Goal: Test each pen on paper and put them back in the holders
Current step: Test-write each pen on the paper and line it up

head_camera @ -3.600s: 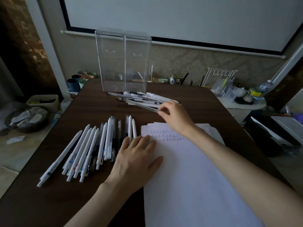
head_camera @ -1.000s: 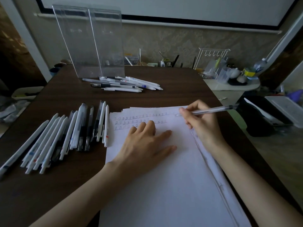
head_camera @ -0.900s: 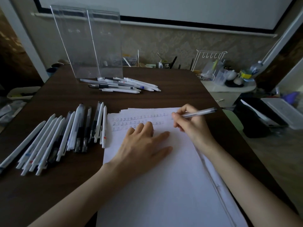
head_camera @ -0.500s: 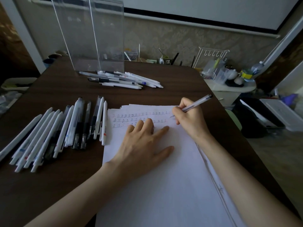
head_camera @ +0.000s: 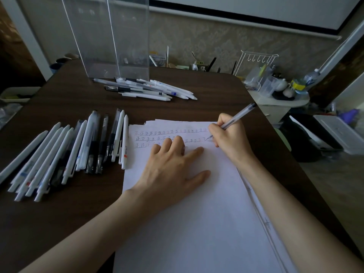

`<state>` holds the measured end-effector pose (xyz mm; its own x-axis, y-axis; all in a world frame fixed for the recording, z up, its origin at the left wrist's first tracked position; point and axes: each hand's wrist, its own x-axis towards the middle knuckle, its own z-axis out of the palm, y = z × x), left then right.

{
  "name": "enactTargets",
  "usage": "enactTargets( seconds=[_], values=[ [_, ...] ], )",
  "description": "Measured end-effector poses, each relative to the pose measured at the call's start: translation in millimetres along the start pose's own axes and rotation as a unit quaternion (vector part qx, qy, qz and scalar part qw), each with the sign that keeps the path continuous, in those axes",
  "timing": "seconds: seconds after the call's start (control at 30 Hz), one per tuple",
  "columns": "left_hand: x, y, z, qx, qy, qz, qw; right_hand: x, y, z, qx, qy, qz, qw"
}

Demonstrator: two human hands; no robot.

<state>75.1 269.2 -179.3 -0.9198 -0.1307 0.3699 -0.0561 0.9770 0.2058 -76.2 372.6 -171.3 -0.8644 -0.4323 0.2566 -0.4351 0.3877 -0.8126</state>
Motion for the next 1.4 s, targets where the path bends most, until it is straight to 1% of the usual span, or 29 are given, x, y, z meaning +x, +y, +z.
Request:
enactTargets(
  seconds=[0.3, 0.57, 0.7, 0.8, 0.9, 0.97, 1.1, 1.23, 1.27, 1.33, 1.4],
  values=[
    [0, 0, -1, -0.003, -0.009, -0.001, 1.000, 0, 1, 0, 0.018, 0.003, -0.007, 1.000],
    [0, 1, -4, -0.007, -0.013, 0.003, 1.000, -2, -1, -1, 0.038, -0.024, 0.001, 0.999],
    [0, 1, -4, -0.008, -0.014, 0.006, 1.000, -4, -5, -1, 0.052, -0.037, -0.011, 0.998],
    [-1, 0, -5, -0.011, -0.017, 0.010, 1.000, -4, -5, -1, 0.022, -0.018, -0.030, 0.999],
    [0, 0, -8, -0.054, -0.040, -0.007, 0.998, -4, -4, -3, -0.001, 0.002, -0.025, 1.000],
    [1, -2, -9, -0.102, -0.031, -0.025, 0.994, -5, -5, -3, 0.029, 0.000, -0.013, 0.999],
    [1, -6, -6, -0.193, -0.021, -0.075, 0.978, -9, -14, -7, 0.186, 0.002, -0.020, 0.982],
    [3, -5, -12, -0.218, 0.057, -0.086, 0.970, -17, -27, -8, 0.310, -0.057, -0.014, 0.949],
    [3, -5, -14, -0.217, 0.065, -0.090, 0.970, -20, -29, -7, 0.336, -0.068, -0.009, 0.939],
    [3, -5, -15, -0.214, 0.068, -0.093, 0.970, -24, -33, -4, 0.355, -0.084, 0.004, 0.931],
    [3, -6, -15, -0.213, 0.068, -0.086, 0.971, -28, -36, -1, 0.339, -0.094, 0.003, 0.936]
  ],
)
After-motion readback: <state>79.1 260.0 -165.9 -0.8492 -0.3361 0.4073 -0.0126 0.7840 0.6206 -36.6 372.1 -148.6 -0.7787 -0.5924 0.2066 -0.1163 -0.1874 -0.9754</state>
